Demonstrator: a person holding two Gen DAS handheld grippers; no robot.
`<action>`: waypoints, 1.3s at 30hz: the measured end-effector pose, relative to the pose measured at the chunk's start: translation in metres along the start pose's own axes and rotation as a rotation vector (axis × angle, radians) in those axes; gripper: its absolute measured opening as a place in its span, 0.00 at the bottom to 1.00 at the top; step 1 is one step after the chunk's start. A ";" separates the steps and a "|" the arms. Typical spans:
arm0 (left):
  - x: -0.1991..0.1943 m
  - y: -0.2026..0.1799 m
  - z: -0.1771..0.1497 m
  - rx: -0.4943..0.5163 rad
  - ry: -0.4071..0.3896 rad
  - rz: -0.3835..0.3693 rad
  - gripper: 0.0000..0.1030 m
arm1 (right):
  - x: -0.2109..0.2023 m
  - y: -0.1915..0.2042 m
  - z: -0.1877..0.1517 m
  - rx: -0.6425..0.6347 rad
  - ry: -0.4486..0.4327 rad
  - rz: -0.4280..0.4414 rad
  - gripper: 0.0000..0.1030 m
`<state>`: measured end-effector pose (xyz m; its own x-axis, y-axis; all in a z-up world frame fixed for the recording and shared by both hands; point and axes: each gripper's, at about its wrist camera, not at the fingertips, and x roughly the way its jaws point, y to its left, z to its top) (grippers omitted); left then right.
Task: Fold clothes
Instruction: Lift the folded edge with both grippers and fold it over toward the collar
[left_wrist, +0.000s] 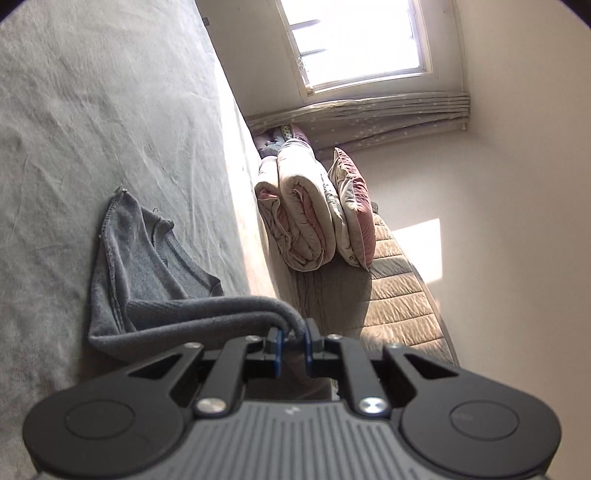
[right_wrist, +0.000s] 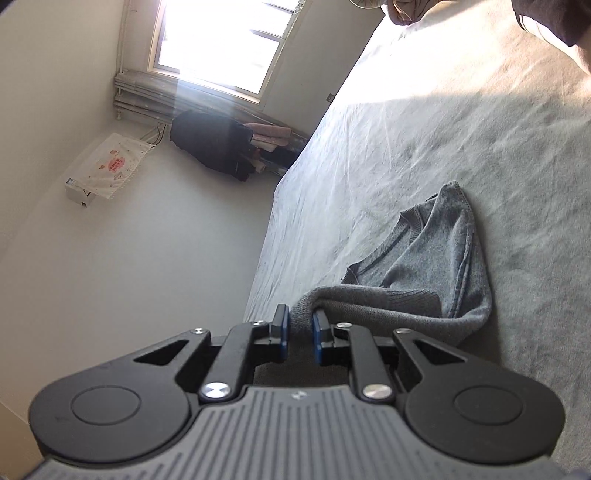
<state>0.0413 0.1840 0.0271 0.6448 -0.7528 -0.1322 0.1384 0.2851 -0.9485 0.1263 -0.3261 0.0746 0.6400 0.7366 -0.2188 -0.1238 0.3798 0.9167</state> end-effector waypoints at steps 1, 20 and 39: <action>0.005 0.001 0.005 0.000 -0.011 0.003 0.10 | 0.004 -0.002 0.005 0.008 -0.013 0.000 0.17; 0.105 0.076 0.067 -0.090 -0.078 0.187 0.11 | 0.081 -0.088 0.052 0.182 -0.109 -0.079 0.17; 0.119 0.073 0.102 0.442 -0.031 0.314 0.78 | 0.079 -0.067 0.038 -0.403 -0.082 -0.206 0.67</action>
<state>0.2049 0.1756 -0.0281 0.7270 -0.5754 -0.3747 0.2346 0.7210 -0.6521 0.2139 -0.3144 0.0087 0.7382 0.5825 -0.3402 -0.2626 0.7127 0.6505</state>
